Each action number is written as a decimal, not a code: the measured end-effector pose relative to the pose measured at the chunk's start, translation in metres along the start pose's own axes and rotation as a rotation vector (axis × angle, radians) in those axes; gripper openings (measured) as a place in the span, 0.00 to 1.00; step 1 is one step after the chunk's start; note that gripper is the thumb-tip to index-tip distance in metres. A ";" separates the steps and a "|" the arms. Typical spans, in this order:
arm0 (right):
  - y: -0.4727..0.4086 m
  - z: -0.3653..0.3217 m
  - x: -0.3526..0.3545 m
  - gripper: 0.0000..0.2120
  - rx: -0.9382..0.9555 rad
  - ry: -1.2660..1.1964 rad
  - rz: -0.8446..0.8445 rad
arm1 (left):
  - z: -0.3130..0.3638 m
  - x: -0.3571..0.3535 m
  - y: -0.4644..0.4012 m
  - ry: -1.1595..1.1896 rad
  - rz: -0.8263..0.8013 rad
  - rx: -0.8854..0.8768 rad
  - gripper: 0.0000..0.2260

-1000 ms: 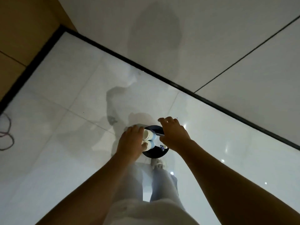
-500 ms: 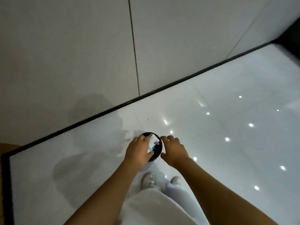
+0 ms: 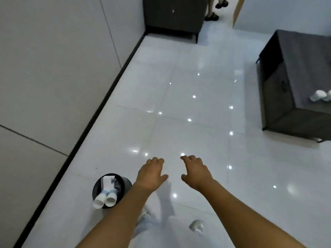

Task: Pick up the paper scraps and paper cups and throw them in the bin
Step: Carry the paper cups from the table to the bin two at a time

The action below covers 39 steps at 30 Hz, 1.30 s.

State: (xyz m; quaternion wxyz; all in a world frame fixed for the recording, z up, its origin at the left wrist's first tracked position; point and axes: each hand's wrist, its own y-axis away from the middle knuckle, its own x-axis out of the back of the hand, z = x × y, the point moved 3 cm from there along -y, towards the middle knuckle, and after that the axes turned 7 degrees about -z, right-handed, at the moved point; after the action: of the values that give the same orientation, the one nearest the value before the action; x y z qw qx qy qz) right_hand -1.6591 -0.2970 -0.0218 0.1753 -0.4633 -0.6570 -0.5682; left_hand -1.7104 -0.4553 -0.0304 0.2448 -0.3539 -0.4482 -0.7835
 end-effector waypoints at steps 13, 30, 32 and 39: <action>0.107 0.284 0.033 0.32 -0.354 -0.309 0.134 | 0.302 -0.061 -0.066 -0.267 -0.106 -0.319 0.25; 0.069 0.550 0.171 0.31 -0.664 -0.539 0.257 | 0.579 -0.036 -0.286 -0.439 -0.235 -0.589 0.25; 0.060 0.578 0.192 0.31 -0.677 -0.575 0.275 | 0.610 -0.026 -0.314 -0.449 -0.237 -0.606 0.25; 0.030 0.688 0.252 0.31 -0.686 -0.623 0.266 | 0.723 -0.021 -0.402 -0.414 -0.270 -0.618 0.25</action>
State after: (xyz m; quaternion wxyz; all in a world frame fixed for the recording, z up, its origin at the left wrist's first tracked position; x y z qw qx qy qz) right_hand -1.5598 0.4298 -0.0148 -0.1220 -0.7226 -0.3879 -0.5591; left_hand -1.7363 0.3717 -0.0080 -0.0742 -0.4993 -0.2738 -0.8187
